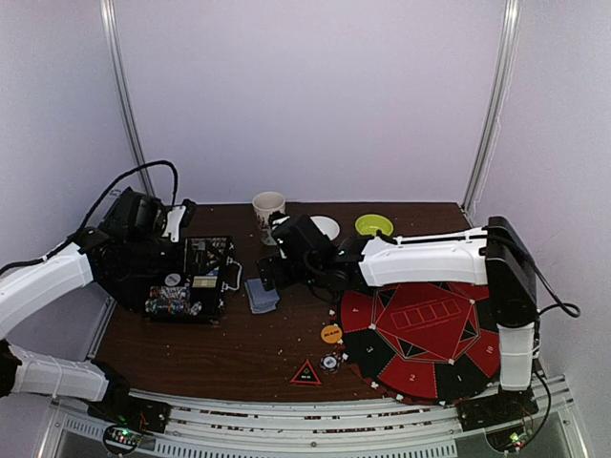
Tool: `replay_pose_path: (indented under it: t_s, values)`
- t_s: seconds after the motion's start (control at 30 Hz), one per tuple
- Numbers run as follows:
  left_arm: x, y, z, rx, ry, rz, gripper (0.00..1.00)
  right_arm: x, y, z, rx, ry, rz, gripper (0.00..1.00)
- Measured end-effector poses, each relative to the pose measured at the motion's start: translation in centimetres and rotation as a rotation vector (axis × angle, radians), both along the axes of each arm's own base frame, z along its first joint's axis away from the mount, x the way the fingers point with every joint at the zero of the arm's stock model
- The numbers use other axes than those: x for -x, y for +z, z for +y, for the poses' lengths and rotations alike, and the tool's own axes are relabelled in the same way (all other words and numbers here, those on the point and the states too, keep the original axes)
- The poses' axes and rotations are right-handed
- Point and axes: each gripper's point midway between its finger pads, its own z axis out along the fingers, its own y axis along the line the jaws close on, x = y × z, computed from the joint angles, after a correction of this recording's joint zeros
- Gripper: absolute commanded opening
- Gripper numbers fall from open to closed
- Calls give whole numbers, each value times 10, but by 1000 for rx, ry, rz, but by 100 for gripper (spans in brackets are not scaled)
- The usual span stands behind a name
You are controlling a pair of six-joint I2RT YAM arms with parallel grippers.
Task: Distribute texas hold em gaming equipment
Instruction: Adjust the poker card at the center of the board.
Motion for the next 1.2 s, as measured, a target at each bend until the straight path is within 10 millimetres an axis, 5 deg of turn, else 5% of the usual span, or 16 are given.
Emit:
replay_pose_path:
  t_s: [0.3,0.57,0.93,1.2]
  values:
    - [0,-2,2,-27,-14,-15,98,0,-47,38,101,33,46,100]
    - [4,-8,5,-46,-25,-21,98,-1,-73,49,180,49,71,100]
    - [10,-19,8,-58,-32,-10,98,-3,-89,62,227,77,88,100]
    - [10,-29,7,-50,-28,5,97,2,-81,73,192,124,112,100]
